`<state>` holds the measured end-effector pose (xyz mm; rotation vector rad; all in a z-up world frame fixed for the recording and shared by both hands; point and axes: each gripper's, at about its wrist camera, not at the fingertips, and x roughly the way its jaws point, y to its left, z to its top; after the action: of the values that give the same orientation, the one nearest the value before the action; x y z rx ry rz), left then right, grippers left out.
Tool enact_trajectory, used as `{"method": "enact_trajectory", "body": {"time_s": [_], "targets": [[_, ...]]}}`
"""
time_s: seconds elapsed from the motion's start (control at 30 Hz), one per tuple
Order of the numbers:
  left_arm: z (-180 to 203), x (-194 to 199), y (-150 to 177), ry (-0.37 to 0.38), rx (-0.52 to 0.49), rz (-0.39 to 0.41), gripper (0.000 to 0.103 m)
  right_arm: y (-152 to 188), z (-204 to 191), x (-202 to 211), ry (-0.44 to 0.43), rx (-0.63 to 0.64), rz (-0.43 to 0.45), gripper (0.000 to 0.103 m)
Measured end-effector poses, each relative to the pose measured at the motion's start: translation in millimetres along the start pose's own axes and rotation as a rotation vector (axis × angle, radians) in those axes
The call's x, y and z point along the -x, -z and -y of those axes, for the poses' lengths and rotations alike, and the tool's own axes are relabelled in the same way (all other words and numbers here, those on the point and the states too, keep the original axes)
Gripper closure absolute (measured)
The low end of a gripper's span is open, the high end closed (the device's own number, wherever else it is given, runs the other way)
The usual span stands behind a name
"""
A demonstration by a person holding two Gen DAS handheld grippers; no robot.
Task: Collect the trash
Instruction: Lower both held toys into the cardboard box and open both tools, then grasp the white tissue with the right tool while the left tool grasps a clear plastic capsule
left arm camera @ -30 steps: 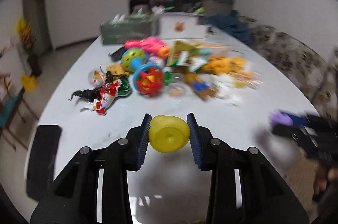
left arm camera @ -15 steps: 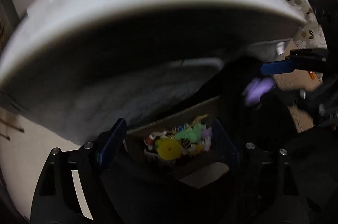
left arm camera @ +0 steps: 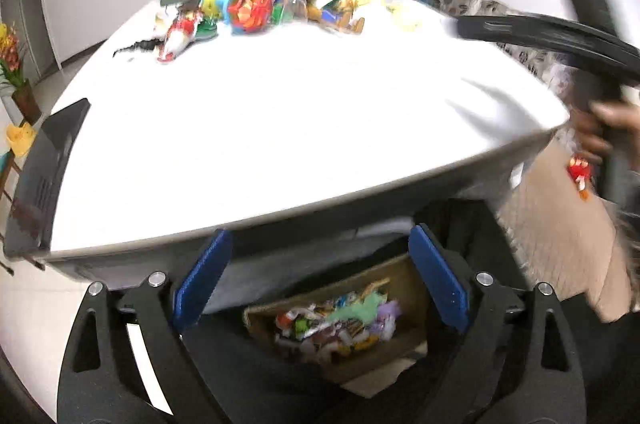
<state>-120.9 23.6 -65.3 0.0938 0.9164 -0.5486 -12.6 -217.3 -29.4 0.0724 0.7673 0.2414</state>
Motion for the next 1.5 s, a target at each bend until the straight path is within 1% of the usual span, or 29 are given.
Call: {"method": "enact_trajectory", "body": {"time_s": [0.03, 0.1, 0.13, 0.17, 0.2, 0.27, 0.3, 0.33, 0.4, 0.47, 0.5, 0.53, 0.57, 0.6, 0.67, 0.7, 0.73, 0.77, 0.83, 0.9, 1.0, 1.1, 1.17, 1.23, 1.27, 1.3, 1.33, 1.47, 1.5], "targets": [[-2, -2, -6, 0.055, 0.046, -0.029, 0.012, -13, 14, -18, 0.011, -0.056, -0.022, 0.033], [-6, -5, -11, 0.117, 0.112, -0.053, 0.012, -36, 39, -56, -0.017, -0.199, -0.076, 0.037], [-7, -5, -11, 0.132, 0.116, -0.055, 0.012, -42, 47, -70, -0.026, -0.254, -0.100, 0.038], [-5, -4, -12, 0.134, 0.114, -0.050, 0.012, -48, 56, -88, -0.025, -0.313, -0.131, 0.038], [-2, 0, -12, 0.116, 0.096, -0.036, 0.012, -50, 59, -96, -0.027, -0.338, -0.141, 0.039], [4, 5, -10, 0.083, 0.044, -0.026, 0.012, -56, 59, -103, -0.007, -0.344, -0.118, 0.047], [9, 9, -9, 0.072, 0.014, -0.022, 0.012, -59, 59, -107, -0.021, -0.347, -0.123, 0.078], [13, 13, -9, 0.055, -0.020, -0.012, 0.012, -59, 60, -106, -0.040, -0.354, -0.128, 0.082], [17, 21, -15, 0.034, -0.055, 0.020, 0.012, -55, 57, -95, -0.037, -0.304, -0.106, 0.083], [17, 27, -33, 0.009, -0.080, 0.076, 0.012, -42, 52, -75, -0.054, -0.268, -0.063, 0.084], [18, 25, -42, -0.007, -0.087, 0.097, 0.011, -42, 52, -75, -0.054, -0.268, -0.063, 0.084], [17, 21, -58, -0.058, -0.085, 0.125, 0.011, -36, 52, -65, -0.071, -0.262, -0.048, 0.083], [16, 12, -75, -0.105, -0.070, 0.143, 0.011, -21, 49, -36, -0.077, -0.241, -0.010, 0.083], [13, 7, -87, -0.128, -0.055, 0.156, 0.011, -16, 49, -24, -0.079, -0.226, 0.009, 0.083], [7, -16, -121, -0.157, -0.008, 0.199, 0.011, -10, 46, -15, -0.078, -0.213, 0.021, 0.083], [4, -33, -138, -0.154, 0.014, 0.201, 0.011, 2, 48, 0, -0.062, -0.208, 0.041, 0.083], [3, -45, -149, -0.153, 0.027, 0.194, 0.011, 2, 48, 0, -0.062, -0.208, 0.041, 0.083], [2, -59, -161, -0.159, 0.036, 0.187, 0.011, 12, 50, 9, -0.071, -0.225, 0.043, 0.083], [1, -88, -182, -0.197, 0.044, 0.155, 0.011, 16, 53, 11, -0.074, -0.236, 0.042, 0.082], [-2, -107, -195, -0.222, 0.046, 0.130, 0.011, 23, 58, 15, -0.068, -0.239, 0.049, 0.082], [-3, -121, -209, -0.289, 0.038, 0.144, 0.011, 33, 64, 21, -0.076, -0.237, 0.060, 0.082], [-1, -131, -218, -0.301, 0.005, 0.134, 0.011, 35, 68, 18, -0.099, -0.248, 0.066, 0.082], [-2, -133, -220, -0.295, 0.004, 0.134, 0.021, 35, 71, 16, -0.113, -0.259, 0.068, 0.082], [-2, -131, -217, -0.263, -0.011, 0.141, 0.036, 37, 73, 16, -0.122, -0.270, 0.070, 0.082], [-2, -133, -216, -0.248, -0.022, 0.117, 0.040, 38, 75, 15, -0.126, -0.281, 0.069, 0.082], [-4, -138, -214, -0.215, -0.012, 0.078, 0.046, 39, 75, 16, -0.132, -0.286, 0.069, 0.081], [-9, -146, -210, -0.173, 0.017, 0.011, 0.044, 39, 75, 16, -0.132, -0.286, 0.069, 0.081], [-27, -150, -208, -0.172, 0.095, 0.005, 0.044, 40, 74, 19, -0.134, -0.286, 0.079, 0.081], [-32, -151, -209, -0.180, 0.112, 0.008, 0.047, 40, 74, 20, -0.135, -0.287, 0.080, 0.081]]}}
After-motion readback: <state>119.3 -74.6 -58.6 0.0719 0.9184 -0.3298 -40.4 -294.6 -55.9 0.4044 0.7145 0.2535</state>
